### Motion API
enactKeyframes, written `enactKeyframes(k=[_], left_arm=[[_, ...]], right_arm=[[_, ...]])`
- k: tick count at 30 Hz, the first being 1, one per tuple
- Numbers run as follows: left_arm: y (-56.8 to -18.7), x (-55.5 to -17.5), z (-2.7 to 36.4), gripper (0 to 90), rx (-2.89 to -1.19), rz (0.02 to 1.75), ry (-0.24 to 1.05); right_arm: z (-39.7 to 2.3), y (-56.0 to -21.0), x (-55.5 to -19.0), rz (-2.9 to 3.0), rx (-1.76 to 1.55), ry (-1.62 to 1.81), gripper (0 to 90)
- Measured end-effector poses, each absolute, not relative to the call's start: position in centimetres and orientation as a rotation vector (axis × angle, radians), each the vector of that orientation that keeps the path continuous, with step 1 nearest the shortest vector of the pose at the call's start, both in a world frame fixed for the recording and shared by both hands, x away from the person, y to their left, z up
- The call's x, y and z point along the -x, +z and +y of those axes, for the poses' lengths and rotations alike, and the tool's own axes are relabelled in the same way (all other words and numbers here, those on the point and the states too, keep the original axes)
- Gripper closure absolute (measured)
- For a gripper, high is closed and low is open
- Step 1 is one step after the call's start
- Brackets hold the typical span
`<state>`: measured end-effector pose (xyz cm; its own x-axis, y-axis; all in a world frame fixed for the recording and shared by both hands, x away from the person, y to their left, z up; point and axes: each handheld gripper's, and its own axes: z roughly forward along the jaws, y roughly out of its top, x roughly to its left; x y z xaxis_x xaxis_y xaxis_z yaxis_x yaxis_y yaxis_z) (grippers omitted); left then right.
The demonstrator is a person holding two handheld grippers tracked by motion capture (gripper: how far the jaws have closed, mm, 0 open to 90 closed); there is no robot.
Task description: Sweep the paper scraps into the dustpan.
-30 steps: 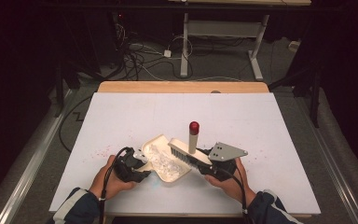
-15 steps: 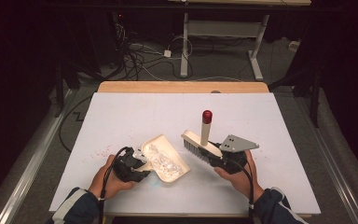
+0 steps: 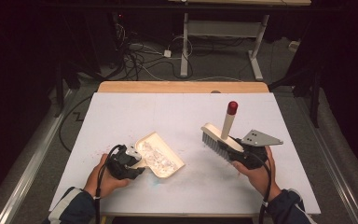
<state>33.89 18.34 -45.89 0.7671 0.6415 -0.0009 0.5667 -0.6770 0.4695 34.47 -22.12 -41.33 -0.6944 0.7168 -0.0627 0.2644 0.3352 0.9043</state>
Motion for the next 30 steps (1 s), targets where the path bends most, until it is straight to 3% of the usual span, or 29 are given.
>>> enactKeyframes(k=[14,30], left_arm=[[-46.0,-35.1,21.7,63.4,-2.411,1.114,0.301],[-46.3,-36.1,24.5,63.4,-2.304,1.303,0.361]], right_arm=[[-25.5,-41.0,-33.9,2.134,-0.943,1.28,67.0],[-25.0,-41.0,-32.4,2.339,-0.837,1.334,67.0]])
